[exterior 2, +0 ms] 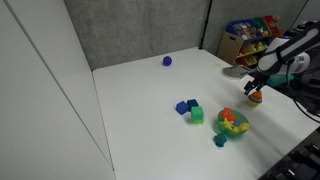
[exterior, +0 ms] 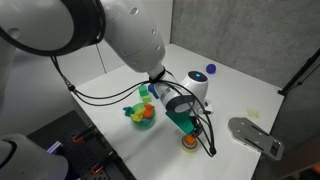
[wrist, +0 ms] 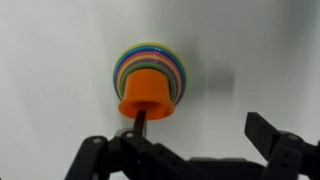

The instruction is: Put the orange bowl in the small green bowl

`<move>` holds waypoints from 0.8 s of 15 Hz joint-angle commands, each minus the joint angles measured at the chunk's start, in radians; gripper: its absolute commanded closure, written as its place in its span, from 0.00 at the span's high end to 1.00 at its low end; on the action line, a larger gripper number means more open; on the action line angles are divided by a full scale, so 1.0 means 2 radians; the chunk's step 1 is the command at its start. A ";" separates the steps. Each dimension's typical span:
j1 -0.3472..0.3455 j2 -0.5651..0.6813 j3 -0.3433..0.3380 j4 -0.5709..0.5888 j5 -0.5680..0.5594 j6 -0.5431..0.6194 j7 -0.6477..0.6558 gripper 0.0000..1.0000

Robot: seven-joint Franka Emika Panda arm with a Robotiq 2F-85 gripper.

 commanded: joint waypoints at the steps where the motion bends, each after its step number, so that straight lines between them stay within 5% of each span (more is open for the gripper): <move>1: -0.011 0.000 0.004 -0.007 -0.001 0.008 -0.015 1.00; 12: -0.004 -0.029 0.000 -0.047 -0.002 0.005 -0.007 1.00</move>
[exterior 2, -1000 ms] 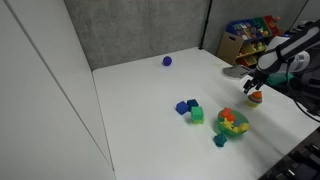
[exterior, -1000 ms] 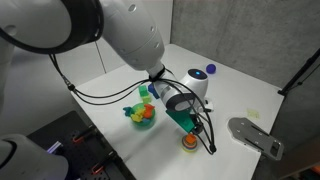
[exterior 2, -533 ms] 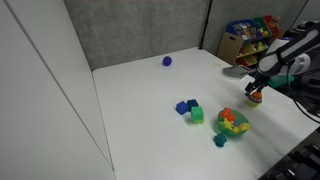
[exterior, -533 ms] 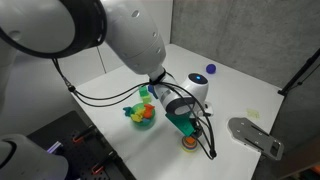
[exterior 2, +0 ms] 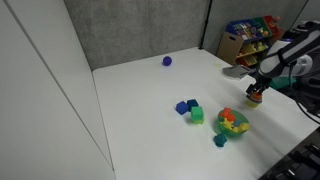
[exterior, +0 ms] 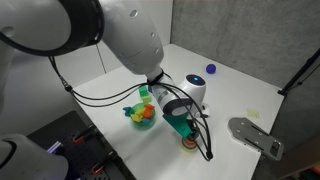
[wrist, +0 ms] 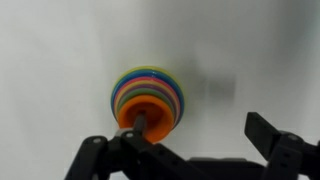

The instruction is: Put the orange bowl in the small green bowl

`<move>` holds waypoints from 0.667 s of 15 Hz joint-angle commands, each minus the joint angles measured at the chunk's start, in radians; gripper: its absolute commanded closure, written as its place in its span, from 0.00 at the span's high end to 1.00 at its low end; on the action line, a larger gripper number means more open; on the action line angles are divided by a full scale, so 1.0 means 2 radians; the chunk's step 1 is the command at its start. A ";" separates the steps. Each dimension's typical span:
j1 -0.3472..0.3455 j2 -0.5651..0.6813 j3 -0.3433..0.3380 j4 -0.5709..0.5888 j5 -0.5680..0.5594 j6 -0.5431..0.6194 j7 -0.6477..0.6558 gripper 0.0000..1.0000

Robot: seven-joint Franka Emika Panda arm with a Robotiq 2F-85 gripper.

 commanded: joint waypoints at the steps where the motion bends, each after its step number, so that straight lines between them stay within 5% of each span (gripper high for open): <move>1: 0.001 -0.028 -0.002 -0.030 -0.002 0.005 -0.001 1.00; 6: 0.005 -0.057 0.004 -0.045 0.002 -0.025 0.000 1.00; 10: 0.041 -0.089 -0.001 -0.047 -0.003 -0.091 0.031 1.00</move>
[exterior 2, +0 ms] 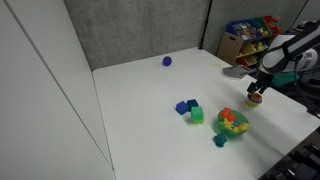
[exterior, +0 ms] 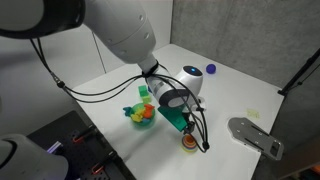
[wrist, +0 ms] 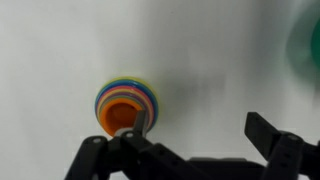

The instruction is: Put the orange bowl in the small green bowl

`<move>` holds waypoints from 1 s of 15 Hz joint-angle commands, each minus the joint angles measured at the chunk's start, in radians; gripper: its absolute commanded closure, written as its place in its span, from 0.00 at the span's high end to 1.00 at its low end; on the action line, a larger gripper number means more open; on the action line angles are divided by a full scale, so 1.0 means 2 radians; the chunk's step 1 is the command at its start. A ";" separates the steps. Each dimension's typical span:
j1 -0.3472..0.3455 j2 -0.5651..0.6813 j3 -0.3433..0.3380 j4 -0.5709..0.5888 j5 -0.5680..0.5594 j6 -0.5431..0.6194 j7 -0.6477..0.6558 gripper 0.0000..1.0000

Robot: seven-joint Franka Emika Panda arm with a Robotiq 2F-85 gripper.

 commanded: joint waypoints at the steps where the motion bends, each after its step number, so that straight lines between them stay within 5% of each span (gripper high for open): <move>1: 0.035 -0.048 -0.005 -0.014 -0.004 -0.063 0.036 1.00; 15: 0.153 -0.257 0.013 -0.042 -0.030 -0.327 0.171 1.00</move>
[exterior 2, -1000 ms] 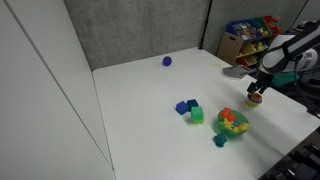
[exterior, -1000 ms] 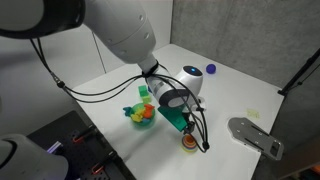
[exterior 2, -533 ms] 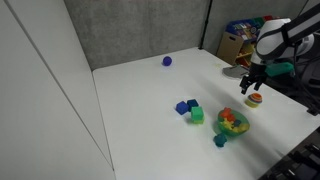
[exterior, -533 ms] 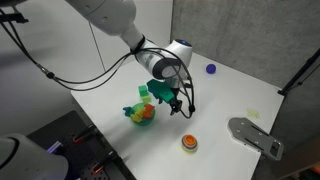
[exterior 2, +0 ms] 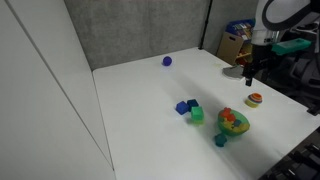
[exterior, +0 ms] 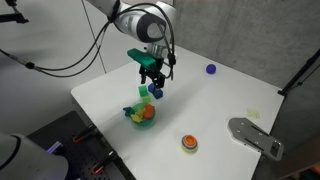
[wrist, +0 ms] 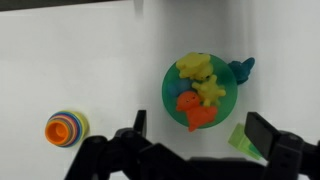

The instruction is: Put the orange bowl in the small green bowl

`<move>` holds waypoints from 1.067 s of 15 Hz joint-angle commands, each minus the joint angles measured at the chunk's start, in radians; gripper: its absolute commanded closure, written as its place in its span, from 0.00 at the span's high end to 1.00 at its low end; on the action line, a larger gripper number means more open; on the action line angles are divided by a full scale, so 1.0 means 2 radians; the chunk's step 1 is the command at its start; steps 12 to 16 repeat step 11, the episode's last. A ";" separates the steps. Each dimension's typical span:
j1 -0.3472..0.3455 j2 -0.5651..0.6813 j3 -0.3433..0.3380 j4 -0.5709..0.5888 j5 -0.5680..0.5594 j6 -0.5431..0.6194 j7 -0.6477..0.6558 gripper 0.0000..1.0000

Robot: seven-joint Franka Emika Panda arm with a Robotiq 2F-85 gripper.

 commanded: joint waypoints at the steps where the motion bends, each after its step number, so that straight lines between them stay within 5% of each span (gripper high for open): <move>1: 0.008 -0.085 0.009 -0.044 -0.015 -0.024 0.010 1.00; 8: 0.010 -0.181 0.025 -0.097 -0.010 -0.041 0.010 1.00; 16: 0.009 -0.160 0.024 -0.081 -0.004 -0.036 0.002 1.00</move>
